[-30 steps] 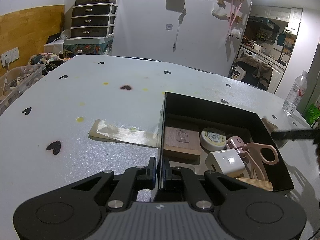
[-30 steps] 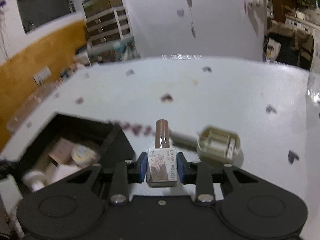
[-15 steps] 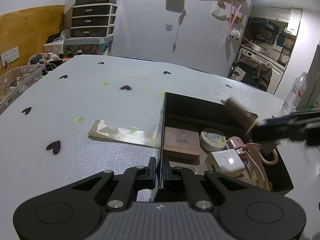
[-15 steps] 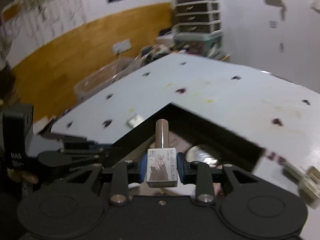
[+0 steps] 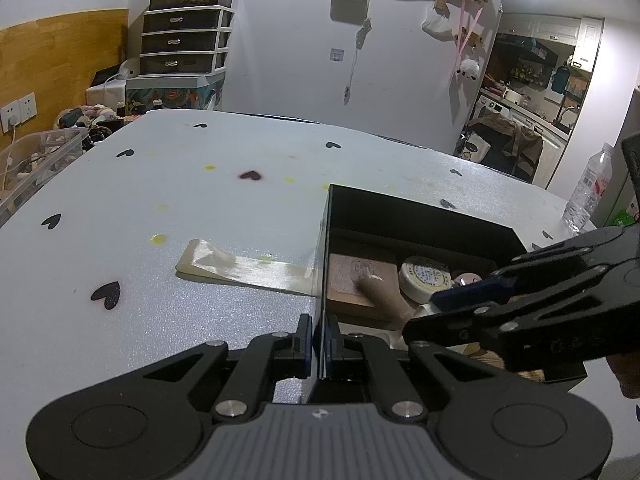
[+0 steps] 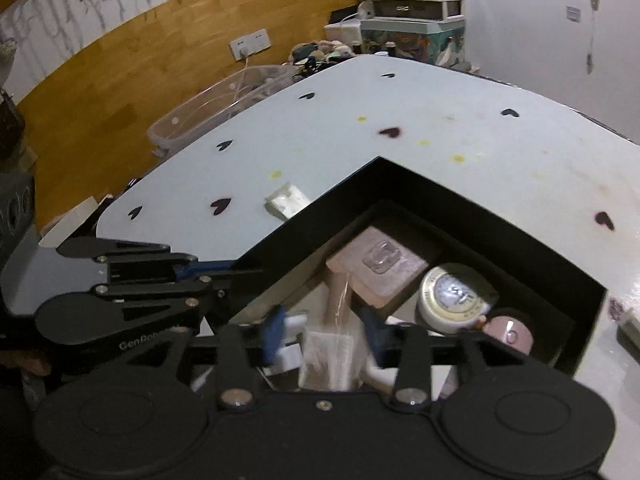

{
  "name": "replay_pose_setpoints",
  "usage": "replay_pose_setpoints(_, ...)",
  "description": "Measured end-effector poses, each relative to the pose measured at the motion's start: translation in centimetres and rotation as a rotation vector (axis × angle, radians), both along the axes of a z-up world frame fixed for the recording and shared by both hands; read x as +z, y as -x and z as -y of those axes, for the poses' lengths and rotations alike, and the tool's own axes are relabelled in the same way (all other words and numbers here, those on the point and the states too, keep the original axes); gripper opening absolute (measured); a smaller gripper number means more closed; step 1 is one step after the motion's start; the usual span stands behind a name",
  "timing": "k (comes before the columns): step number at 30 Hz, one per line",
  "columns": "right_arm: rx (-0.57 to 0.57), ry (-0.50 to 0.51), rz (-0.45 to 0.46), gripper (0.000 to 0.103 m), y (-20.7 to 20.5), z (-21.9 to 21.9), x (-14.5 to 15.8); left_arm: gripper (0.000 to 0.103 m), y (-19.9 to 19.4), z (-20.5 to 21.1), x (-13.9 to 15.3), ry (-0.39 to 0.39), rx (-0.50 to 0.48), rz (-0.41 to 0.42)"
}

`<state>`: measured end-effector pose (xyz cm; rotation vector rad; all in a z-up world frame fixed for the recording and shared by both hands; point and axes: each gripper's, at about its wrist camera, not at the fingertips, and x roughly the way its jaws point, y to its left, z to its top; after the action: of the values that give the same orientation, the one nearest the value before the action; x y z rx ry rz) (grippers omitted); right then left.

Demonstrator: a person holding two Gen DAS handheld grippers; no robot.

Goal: Organize rigid objects
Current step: 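Place the nail polish bottle into the black box and open the right tool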

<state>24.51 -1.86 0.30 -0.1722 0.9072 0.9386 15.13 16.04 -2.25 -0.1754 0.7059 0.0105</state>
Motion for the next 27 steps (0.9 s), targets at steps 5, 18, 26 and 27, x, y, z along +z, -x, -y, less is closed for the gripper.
replay_pose_setpoints(5, -0.005, 0.007, -0.002, 0.063, 0.4, 0.5, 0.5, 0.006, 0.0, 0.0, 0.0, -0.001, 0.001, 0.0)
replay_pose_setpoints(18, -0.037, -0.021, 0.0, 0.09, 0.9, 2.2, 1.6, 0.006, -0.1, 0.0, 0.1, -0.005, 0.004, -0.004)
replay_pose_setpoints(26, -0.053, -0.045, 0.059, 0.103, 1.8, 3.2, 3.3, 0.006, -0.2, 0.0, 0.1, -0.01, 0.006, -0.006)
replay_pose_setpoints(27, -0.058, -0.045, 0.07, 0.103, 1.9, 3.4, 3.5, 0.006, -0.1, 0.0, 0.1, -0.012, 0.006, -0.007)
